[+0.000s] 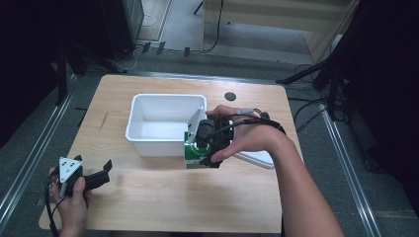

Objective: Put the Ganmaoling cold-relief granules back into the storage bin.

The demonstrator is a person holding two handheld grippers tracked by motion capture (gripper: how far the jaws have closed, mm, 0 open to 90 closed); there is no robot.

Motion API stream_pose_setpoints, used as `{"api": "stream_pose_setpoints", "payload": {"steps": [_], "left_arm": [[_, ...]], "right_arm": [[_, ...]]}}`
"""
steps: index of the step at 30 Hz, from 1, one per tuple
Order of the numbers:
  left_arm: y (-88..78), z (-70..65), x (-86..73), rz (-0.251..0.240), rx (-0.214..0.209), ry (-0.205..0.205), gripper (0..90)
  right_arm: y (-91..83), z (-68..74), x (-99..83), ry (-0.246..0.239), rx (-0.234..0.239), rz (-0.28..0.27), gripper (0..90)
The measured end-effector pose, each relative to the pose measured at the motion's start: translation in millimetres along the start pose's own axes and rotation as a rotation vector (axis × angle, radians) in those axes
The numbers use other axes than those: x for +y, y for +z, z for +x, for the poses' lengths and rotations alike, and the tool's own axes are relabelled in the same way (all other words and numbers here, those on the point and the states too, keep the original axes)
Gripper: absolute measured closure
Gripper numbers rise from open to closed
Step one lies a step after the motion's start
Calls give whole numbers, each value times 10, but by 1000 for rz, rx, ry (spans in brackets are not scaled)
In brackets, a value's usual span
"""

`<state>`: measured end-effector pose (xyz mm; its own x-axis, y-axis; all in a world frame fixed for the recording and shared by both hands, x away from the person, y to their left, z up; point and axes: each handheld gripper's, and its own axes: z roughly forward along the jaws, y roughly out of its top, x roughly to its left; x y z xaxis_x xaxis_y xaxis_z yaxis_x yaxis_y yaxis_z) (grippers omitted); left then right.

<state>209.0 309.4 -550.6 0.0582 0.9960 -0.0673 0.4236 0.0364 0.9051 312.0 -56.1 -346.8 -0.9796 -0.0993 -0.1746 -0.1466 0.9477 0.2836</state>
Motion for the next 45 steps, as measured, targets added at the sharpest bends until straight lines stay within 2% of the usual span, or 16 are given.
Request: {"api": "stream_pose_setpoints", "payload": {"steps": [8, 10, 11, 14, 18, 21, 22, 24, 25, 26, 28, 33, 36, 39, 45], "left_arm": [[1, 1, 1, 2, 0, 1, 0], [1, 1, 1, 3, 0, 0, 0], [1, 1, 1, 3, 0, 0, 0], [2, 1, 1, 4, -1, -1, 0], [2, 3, 1, 3, 0, -2, 0], [2, 2, 2, 4, -1, -1, 0], [2, 2, 2, 4, -1, -1, 0], [3, 3, 2, 5, -1, -1, 0], [3, 3, 2, 6, -1, -1, 0], [3, 5, 3, 8, -1, 0, 0], [3, 7, 4, 10, -2, 0, 0], [3, 8, 5, 13, -1, 1, 0], [3, 8, 5, 13, -2, 2, 0], [3, 8, 4, 10, -2, 1, 0], [6, 8, 3, 6, -3, -3, 0]], "right_arm": [[-85, -142, 21, 6, -15, -5, 163], [-96, -168, 24, 29, -13, 11, 163], [-92, -201, 27, 15, -17, 5, 163], [-101, -260, 38, 19, -18, 8, 163], [-132, -334, 66, 44, -28, 3, 163], [-116, -393, 94, 23, -28, -10, 163], [-114, -398, 104, 31, -37, -3, 163], [-99, -433, 121, 6, -55, -6, 163], [-100, -439, 129, 17, -69, 4, 163], [-93, -467, 138, 7, -73, -1, 163], [-92, -504, 149, 30, -65, 1, 163], [-78, -625, 176, 41, -76, -17, 163], [-59, -674, 191, 64, -76, -3, 163], [-16, -736, 208, 42, -92, 3, 162], [45, -815, 243, 61, -96, 2, 162]]}}
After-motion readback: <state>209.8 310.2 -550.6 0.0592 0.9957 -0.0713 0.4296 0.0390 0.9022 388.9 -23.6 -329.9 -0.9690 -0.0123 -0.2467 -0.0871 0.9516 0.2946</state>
